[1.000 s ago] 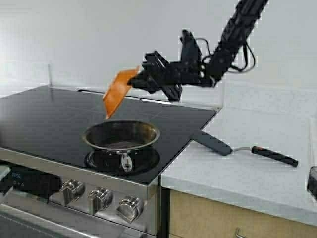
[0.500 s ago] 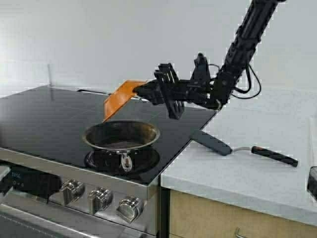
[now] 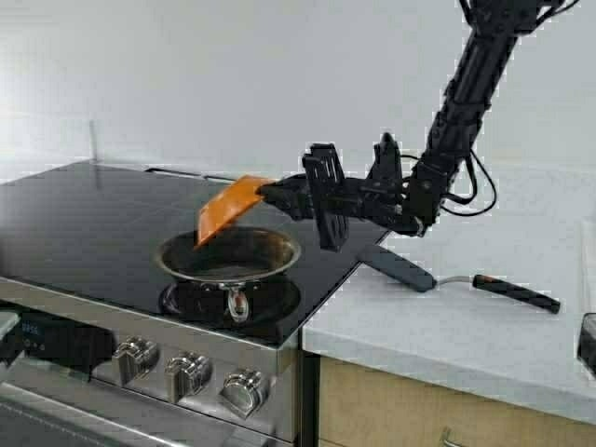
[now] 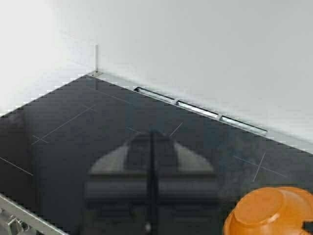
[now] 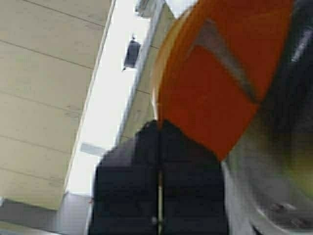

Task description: Add oil to the pan and cook the shrimp and serve it

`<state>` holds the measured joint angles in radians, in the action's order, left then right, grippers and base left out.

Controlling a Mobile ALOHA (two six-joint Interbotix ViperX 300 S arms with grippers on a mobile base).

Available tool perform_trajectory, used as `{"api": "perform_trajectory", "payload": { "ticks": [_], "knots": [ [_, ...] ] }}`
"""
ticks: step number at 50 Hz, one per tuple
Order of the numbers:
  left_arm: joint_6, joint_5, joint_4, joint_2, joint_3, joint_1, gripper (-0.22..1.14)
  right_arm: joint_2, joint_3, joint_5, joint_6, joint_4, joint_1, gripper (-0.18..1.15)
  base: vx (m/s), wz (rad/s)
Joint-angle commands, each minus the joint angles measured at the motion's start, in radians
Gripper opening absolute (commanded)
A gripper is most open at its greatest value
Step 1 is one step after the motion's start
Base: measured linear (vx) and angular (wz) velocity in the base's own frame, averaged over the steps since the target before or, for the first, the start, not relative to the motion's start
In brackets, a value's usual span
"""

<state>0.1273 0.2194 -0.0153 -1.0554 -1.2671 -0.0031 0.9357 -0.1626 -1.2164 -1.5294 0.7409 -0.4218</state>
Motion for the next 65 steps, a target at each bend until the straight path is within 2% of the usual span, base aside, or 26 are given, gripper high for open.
{"api": "perform_trajectory", "payload": {
  "ticks": [1,23,34,42,52,59,65],
  "knots": [
    [0.000,0.005,-0.002,0.009,0.011,-0.002,0.03,-0.029,0.006,-0.021,0.003,-0.002,0.000,0.05,0.00,0.00],
    [-0.002,0.005,0.000,0.011,0.011,-0.002,0.03,-0.023,0.000,-0.064,-0.012,-0.002,0.000,0.05,0.00,0.00],
    [-0.002,0.005,0.000,0.011,0.009,-0.002,0.03,-0.126,-0.021,-0.023,0.032,0.003,0.000,0.06,0.00,0.00],
    [0.000,0.005,0.000,0.011,0.009,-0.002,0.03,-0.285,-0.051,0.264,0.064,0.098,0.000,0.06,0.00,0.00],
    [0.000,0.005,0.000,0.009,0.011,-0.002,0.03,-0.528,-0.063,0.726,0.037,0.423,0.000,0.06,0.00,0.00],
    [0.003,0.005,0.000,0.011,0.012,-0.002,0.03,-0.678,-0.143,1.054,0.032,0.612,0.000,0.06,0.00,0.00],
    [0.003,0.005,0.000,0.009,0.012,-0.002,0.03,-0.787,-0.241,1.287,0.067,0.669,0.000,0.06,0.00,0.00]
  ]
}}
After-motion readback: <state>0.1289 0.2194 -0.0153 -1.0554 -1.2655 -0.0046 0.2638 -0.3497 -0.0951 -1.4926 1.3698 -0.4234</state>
